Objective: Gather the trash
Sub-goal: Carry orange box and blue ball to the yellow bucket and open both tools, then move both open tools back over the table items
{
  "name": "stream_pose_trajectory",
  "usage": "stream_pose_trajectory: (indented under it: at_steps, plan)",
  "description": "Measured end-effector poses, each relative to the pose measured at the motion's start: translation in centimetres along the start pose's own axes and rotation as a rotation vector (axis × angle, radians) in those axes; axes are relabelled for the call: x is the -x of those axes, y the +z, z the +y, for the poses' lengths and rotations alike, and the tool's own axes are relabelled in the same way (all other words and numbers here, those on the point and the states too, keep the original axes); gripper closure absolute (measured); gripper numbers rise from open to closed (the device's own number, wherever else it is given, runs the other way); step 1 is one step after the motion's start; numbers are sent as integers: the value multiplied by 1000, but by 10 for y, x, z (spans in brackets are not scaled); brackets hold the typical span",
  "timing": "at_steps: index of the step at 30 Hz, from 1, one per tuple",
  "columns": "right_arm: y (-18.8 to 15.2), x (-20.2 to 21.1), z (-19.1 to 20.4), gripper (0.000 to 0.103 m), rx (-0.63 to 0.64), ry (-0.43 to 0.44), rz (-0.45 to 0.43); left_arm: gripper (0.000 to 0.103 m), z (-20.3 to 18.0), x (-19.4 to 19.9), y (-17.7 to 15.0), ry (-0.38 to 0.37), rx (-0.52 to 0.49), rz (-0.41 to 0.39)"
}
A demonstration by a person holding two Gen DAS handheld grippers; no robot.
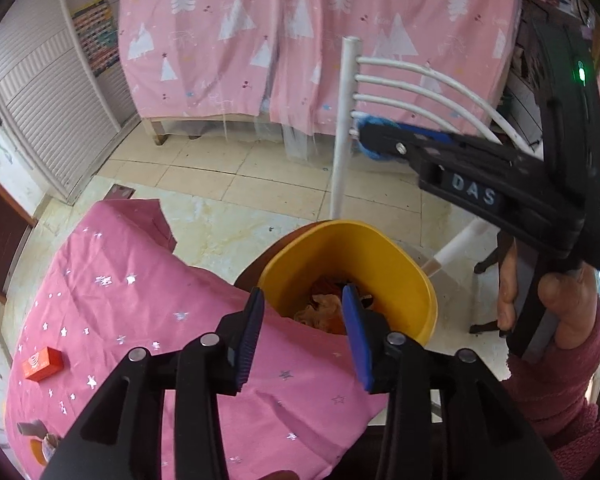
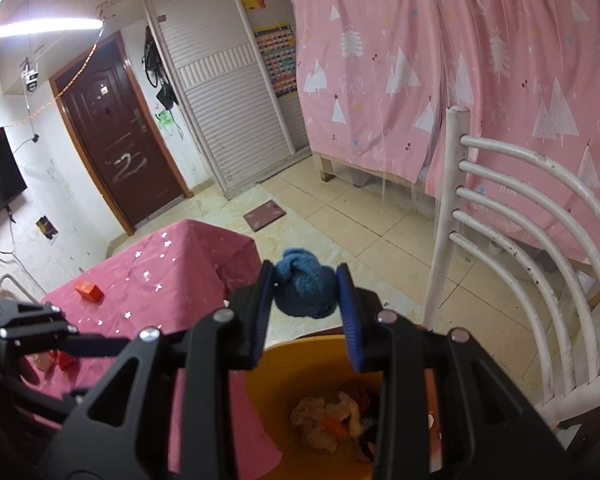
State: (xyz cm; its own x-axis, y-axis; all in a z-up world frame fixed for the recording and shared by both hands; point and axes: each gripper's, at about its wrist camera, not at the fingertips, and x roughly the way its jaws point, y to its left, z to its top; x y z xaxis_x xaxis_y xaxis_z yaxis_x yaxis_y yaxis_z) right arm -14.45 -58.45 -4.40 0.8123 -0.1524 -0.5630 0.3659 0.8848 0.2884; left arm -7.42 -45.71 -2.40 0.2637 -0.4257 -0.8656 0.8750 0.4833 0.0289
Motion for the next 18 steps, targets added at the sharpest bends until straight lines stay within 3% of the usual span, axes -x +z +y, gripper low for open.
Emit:
stream_pose_trajectory:
  at_steps: [2,4,5,18]
  plan:
    - [1,0,0,69,-3,2,5,70,9,6,-1,3,24,-11]
    - [1,2,2,55,-3,5,-1,70,17,13,-2,4,45,-22]
    - [2,2,3,54,-3,5,-4,70,21,16,-3,6,51,-26]
    - [4,-9,40,53,51,27,25,70,94,74,-33,89,184,-116]
